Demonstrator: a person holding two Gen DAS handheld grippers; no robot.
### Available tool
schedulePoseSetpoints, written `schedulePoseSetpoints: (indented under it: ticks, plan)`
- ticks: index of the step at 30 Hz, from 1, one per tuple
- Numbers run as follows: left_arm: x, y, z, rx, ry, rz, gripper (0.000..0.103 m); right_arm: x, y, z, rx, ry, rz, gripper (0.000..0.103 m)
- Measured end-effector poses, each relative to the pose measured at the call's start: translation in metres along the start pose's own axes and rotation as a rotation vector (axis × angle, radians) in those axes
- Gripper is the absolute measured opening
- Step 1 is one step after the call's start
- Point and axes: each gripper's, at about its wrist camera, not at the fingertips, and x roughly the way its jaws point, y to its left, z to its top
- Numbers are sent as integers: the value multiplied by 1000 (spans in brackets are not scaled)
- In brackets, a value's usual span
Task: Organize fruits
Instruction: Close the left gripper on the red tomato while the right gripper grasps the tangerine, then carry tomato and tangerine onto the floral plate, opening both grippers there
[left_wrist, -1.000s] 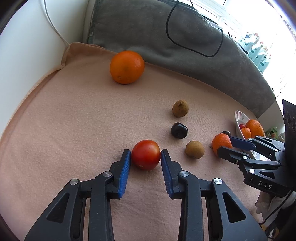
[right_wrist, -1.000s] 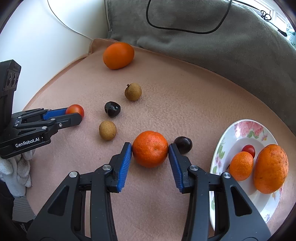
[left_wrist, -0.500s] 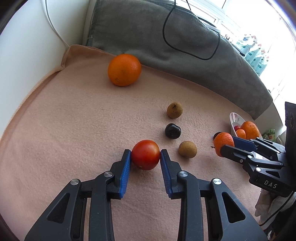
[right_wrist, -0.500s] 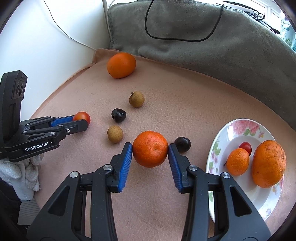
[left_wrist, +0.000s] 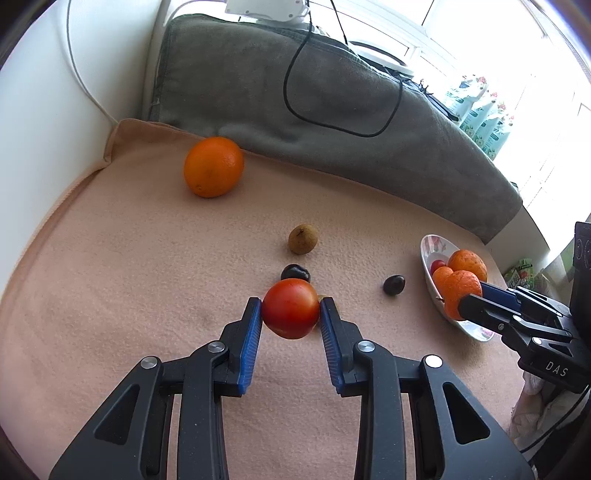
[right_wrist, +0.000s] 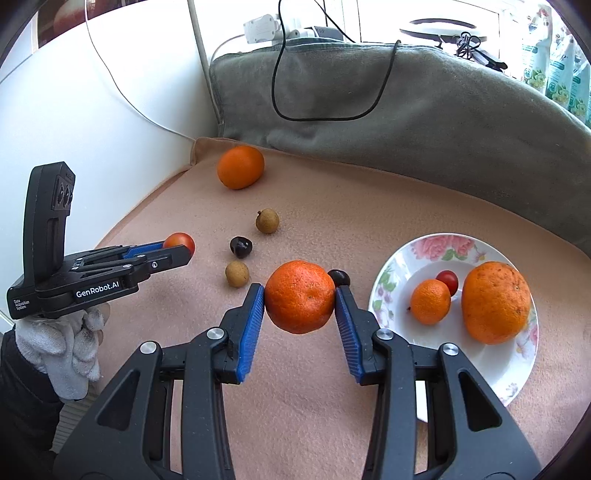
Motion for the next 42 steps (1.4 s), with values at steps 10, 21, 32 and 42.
schedulePoseSetpoints:
  ticks: [10, 21, 32, 42]
  plan:
    - [2, -46, 4, 67, -4, -82, 30, -38, -40, -23, 89, -31, -60, 41]
    - [15, -98, 1, 134, 25, -162, 30, -61, -81, -49, 163, -28, -122, 41]
    - [36, -145, -2, 202, 69, -212, 30, -67, -111, -63, 207, -20, -146, 41]
    - [50, -172, -5, 245, 100, -221, 30, -62, -130, -68, 240, -9, -141, 41]
